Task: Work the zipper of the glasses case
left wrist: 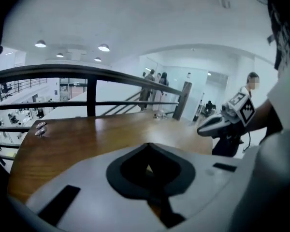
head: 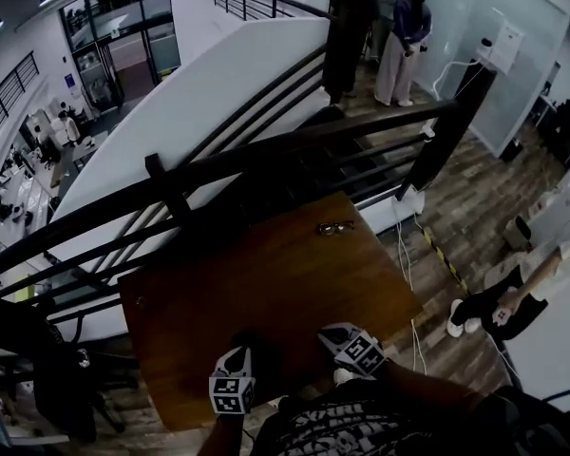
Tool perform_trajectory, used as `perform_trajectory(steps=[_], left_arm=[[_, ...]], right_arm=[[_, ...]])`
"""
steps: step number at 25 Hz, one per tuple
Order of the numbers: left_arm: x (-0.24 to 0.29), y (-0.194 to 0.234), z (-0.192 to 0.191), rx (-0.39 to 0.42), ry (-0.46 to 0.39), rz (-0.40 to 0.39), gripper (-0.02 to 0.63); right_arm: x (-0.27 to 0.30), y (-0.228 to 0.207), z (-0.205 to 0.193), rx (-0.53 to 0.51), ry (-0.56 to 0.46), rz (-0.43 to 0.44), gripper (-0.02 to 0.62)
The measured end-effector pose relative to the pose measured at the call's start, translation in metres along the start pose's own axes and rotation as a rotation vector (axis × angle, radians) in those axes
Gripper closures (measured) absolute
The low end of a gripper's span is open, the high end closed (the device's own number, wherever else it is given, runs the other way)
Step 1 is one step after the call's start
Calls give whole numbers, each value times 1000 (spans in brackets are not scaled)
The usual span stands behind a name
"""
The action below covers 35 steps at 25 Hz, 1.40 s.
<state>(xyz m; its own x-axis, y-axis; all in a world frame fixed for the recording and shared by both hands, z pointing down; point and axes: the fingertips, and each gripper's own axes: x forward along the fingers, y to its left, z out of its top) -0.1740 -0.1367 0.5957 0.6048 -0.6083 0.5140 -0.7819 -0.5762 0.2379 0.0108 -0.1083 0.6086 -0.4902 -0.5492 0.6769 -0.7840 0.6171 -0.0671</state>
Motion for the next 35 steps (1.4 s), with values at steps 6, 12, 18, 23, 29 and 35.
perform_trajectory(steps=[6, 12, 18, 23, 29, 35], left_arm=[[-5, -29, 94, -117, -286, 119, 599], [-27, -45, 136, -218, -487, 350, 598], [-46, -82, 158, -185, -560, 484, 598], [-69, -110, 168, -166, -555, 573, 598], [-92, -96, 140, -196, -523, 597, 599], [-108, -74, 132, -175, -517, 561, 598]], right_arm=[[-30, -28, 71, -14, -212, 29, 597], [-59, -31, 123, -37, -374, 122, 597], [-84, -17, 158, -94, -484, 262, 597], [-97, -5, 176, -124, -492, 327, 597], [-86, 26, 169, -137, -457, 346, 597], [-67, 49, 178, -137, -448, 316, 597]])
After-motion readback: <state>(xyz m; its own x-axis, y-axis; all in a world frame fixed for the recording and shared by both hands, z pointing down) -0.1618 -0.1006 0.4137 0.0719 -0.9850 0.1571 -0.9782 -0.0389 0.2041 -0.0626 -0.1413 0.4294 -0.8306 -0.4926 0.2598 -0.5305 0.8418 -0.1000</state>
